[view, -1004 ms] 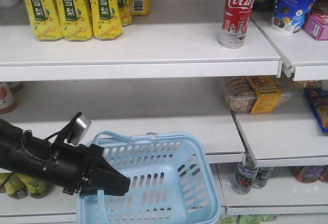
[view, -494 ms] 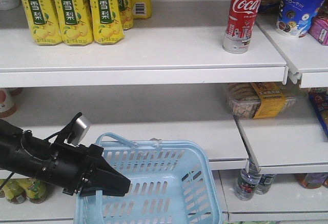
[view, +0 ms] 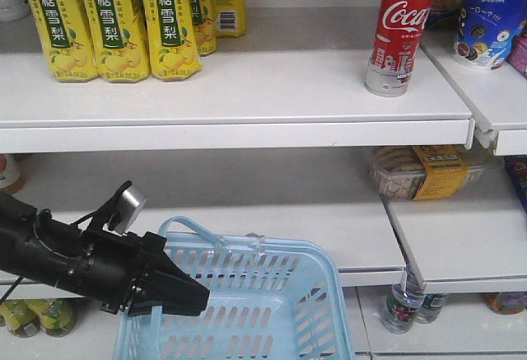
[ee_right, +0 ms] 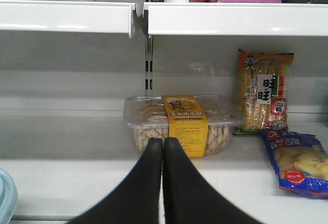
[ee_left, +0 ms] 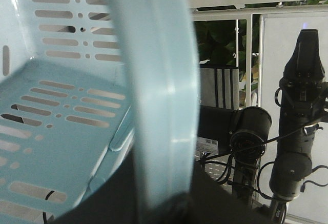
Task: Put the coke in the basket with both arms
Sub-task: 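Approach the shelf holding the red Coca-Cola bottle, then reach the right gripper toward the red Coca-Cola bottle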
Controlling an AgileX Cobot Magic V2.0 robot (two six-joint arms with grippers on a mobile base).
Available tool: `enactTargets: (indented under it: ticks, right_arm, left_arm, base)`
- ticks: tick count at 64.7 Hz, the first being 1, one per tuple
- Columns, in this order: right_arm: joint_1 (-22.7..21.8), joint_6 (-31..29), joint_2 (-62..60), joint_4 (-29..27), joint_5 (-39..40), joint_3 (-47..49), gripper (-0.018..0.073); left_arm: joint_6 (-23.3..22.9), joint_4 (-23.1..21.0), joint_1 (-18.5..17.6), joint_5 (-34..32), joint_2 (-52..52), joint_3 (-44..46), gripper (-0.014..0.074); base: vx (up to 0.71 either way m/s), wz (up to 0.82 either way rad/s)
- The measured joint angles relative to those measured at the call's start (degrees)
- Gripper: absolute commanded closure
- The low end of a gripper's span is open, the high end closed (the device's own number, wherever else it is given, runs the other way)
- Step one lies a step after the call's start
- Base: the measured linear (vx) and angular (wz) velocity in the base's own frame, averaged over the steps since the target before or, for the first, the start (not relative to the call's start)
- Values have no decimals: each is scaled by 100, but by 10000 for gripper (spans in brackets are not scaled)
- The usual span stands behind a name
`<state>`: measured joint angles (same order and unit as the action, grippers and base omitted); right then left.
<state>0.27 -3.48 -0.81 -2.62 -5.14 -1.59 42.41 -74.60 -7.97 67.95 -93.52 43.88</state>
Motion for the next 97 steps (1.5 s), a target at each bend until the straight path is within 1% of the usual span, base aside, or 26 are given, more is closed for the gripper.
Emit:
enactTargets:
  ticks: [97]
  right_arm:
    - [0,0,0,0,0,0,569]
  left_arm:
    - [-36,0,0,25,0,0,603]
  base:
    - [2,1]
